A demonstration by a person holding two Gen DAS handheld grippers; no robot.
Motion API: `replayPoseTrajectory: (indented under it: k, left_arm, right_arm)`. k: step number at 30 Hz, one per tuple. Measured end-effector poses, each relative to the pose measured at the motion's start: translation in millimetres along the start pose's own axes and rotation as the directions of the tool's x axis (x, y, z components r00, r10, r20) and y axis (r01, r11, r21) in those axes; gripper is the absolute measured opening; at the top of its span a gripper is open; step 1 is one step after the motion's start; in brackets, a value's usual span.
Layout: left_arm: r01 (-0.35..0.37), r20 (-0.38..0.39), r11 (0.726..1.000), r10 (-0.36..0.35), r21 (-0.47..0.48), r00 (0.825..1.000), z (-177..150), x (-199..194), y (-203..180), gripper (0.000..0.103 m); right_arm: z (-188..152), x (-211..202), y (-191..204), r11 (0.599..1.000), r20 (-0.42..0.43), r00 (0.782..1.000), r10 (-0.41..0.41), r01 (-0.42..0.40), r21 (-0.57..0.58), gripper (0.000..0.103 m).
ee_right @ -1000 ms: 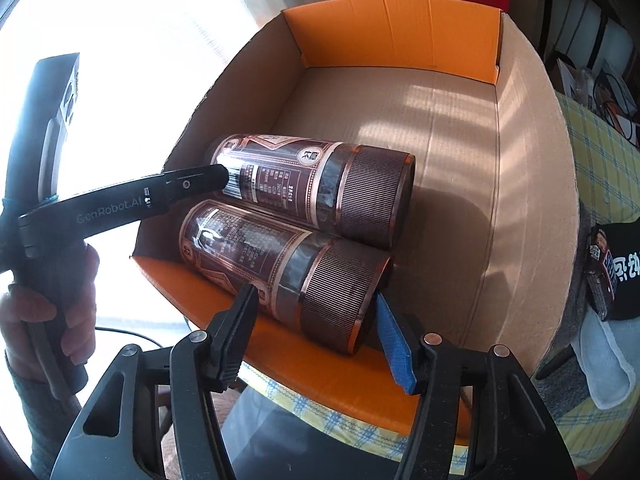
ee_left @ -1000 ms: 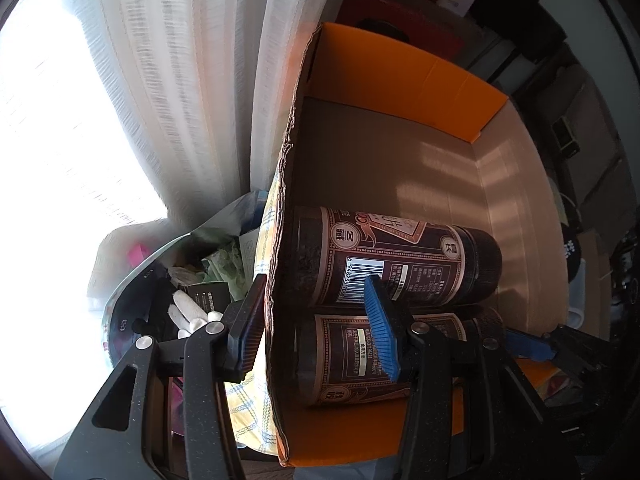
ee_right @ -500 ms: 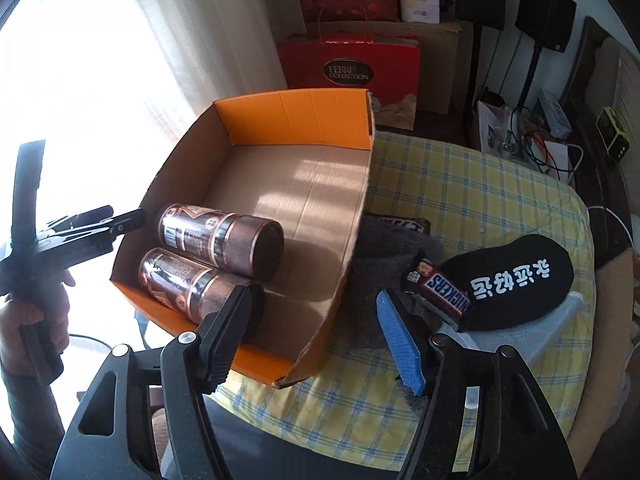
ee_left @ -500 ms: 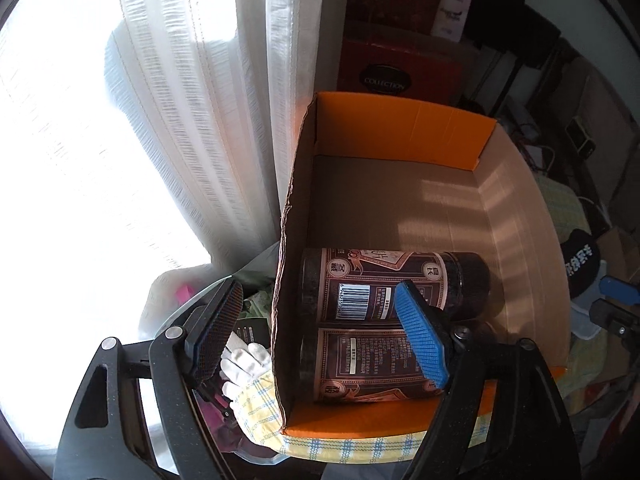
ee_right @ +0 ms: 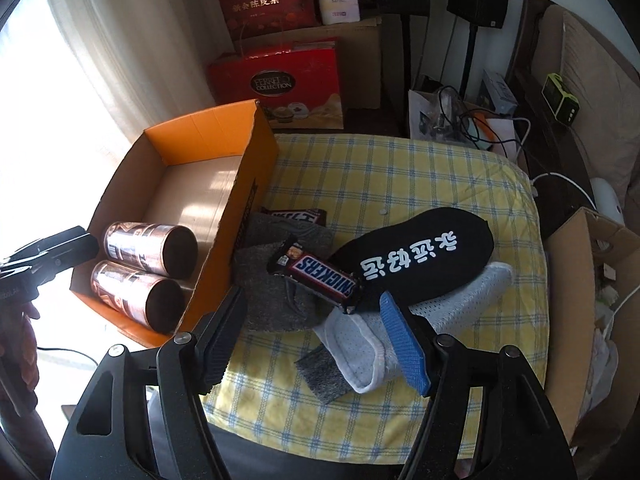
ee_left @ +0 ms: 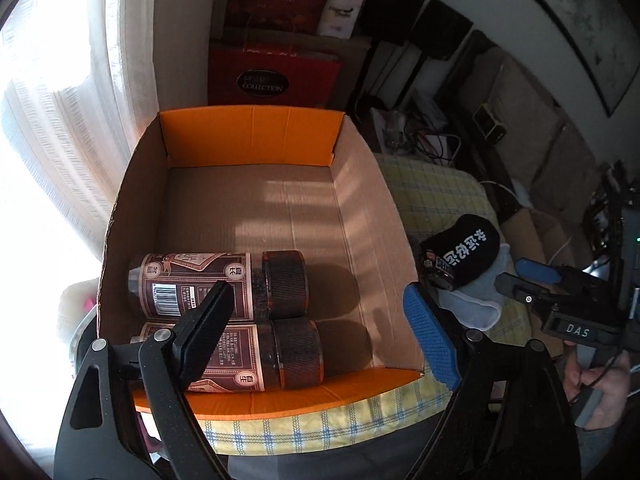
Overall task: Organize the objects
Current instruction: 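Withdraw the left gripper from the box toward the grey sock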
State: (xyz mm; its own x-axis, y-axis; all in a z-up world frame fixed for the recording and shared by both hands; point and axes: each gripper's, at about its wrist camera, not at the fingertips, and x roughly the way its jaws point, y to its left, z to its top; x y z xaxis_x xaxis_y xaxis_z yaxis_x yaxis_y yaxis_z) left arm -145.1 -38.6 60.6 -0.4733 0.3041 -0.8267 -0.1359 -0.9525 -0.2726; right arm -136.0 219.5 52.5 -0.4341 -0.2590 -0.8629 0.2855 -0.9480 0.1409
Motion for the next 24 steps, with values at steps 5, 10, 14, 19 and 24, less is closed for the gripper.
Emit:
replayPoseTrajectory:
  k: [5,10,14,19,24]
  left_arm:
    - [-0.016,0.023,0.998,0.014,0.067,1.0,1.4,-0.2,-29.0,0.089]
    - [0.015,-0.002,0.996,-0.015,0.087,1.0,6.3,10.8,-52.2,0.089]
    - [0.029,-0.023,0.996,-0.027,0.086,0.999,10.4,22.0,-61.4,0.089]
    - [0.034,-0.044,0.995,-0.03,0.094,0.999,14.1,32.7,-67.6,0.089]
    - [0.049,-0.057,0.995,-0.044,0.084,0.997,17.1,39.2,-67.0,0.089]
  right_arm:
    - [-1.0,2.8,-10.7,1.0,0.011,1.0,-0.016,0.016,-0.007,0.084]
    - [0.9,14.6,-14.0,0.998,0.006,1.0,-0.014,0.014,-0.057,0.084]
    - [3.1,30.8,-11.1,0.994,-0.019,1.0,0.001,-0.004,-0.107,0.083]
    - [4.2,51.9,-1.4,0.978,-0.053,0.998,0.022,-0.033,-0.204,0.08]
    - [5.3,74.0,2.1,0.962,-0.093,0.995,0.028,-0.052,-0.267,0.072]
